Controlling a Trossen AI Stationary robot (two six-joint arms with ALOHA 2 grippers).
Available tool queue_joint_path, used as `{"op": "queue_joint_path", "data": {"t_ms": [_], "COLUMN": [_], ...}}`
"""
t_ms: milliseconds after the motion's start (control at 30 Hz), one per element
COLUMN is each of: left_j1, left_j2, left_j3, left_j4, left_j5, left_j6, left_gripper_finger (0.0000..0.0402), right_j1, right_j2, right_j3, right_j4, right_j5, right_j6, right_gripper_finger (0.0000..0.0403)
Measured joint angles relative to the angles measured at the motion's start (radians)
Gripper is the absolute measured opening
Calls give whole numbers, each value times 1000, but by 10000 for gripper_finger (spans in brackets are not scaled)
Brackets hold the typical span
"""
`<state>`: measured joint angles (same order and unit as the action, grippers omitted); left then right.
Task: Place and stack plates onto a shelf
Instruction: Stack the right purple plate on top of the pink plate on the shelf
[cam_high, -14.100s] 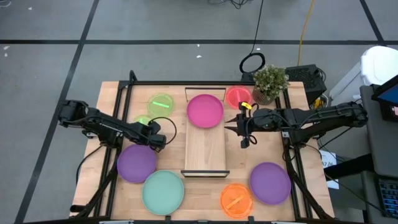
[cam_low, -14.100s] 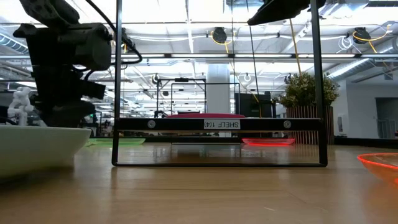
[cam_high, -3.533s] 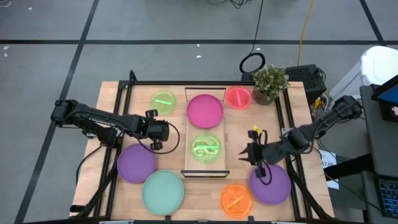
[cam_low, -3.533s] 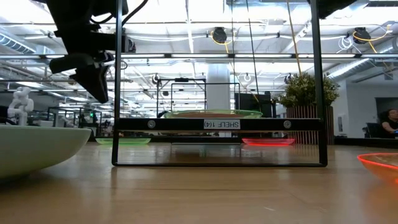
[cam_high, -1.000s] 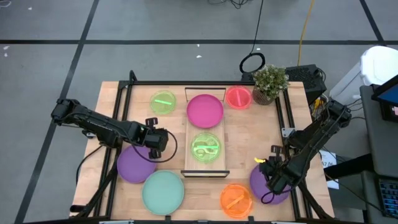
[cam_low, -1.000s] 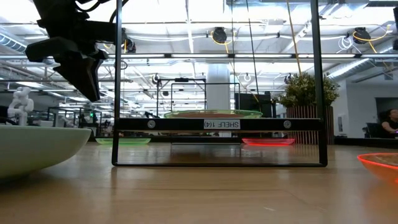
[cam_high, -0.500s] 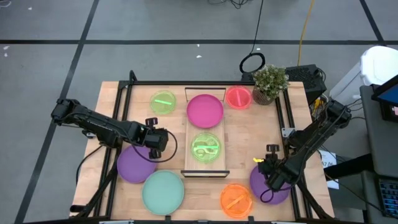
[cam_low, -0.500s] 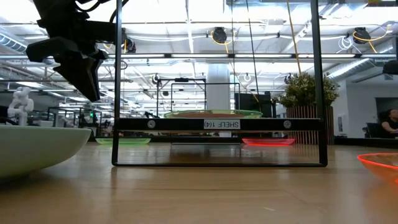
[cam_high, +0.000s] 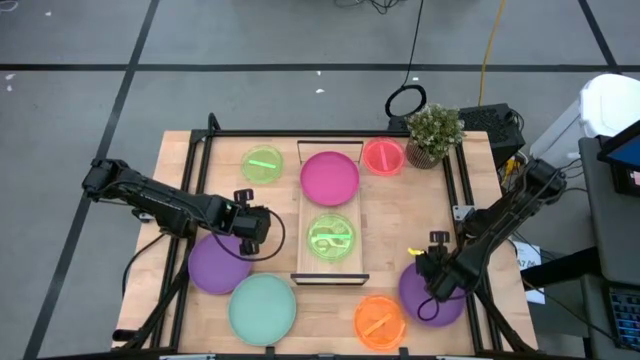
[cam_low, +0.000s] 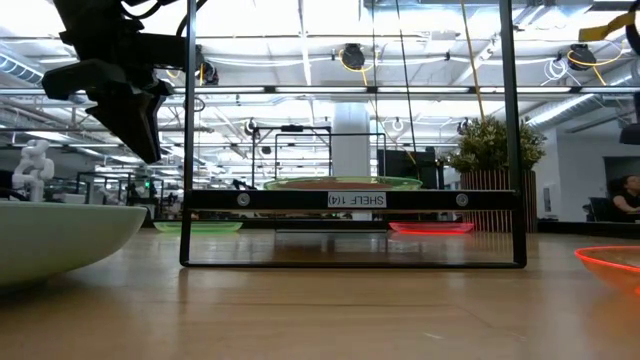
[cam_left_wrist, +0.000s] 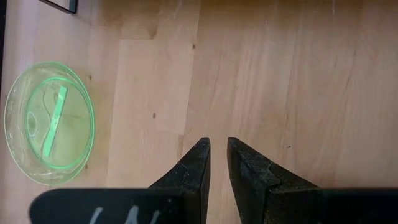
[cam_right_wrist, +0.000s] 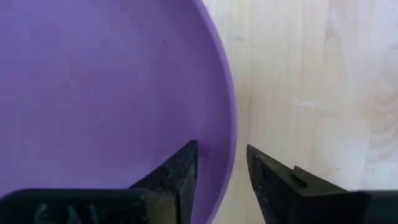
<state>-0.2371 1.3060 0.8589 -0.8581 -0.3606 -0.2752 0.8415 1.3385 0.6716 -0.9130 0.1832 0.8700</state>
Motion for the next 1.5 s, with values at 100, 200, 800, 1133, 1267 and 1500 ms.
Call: {"op": "queue_joint_path", "data": {"t_ms": [100,200,800,1133,1267,1500], "left_j1": [0,0,0,0,0,0], "left_j2": [0,0,0,0,0,0], "left_j3": [0,0,0,0,0,0], "left_j4": [0,0,0,4,8,45], "left_j5": [0,0,0,0,0,0], "left_j6": [1,1,8,10,10,25], "left_gripper_finger": [62,62,62,62,62,62], "right_j1": [-18,-37,-176,-194,-193,-193], "right_j2": [-31,-66,-223,-312,-344,-367], "right_j3": [0,0,-192,-211,-211,-211], "right_j4": [-6,-6,196,206,205,210], "right_j5": [-2,-5,-166,-166,-169,-173], "right_j6": [6,7,-53,-47,-48,-48], "right_gripper_finger": [113,110,106,51,23,4]}}
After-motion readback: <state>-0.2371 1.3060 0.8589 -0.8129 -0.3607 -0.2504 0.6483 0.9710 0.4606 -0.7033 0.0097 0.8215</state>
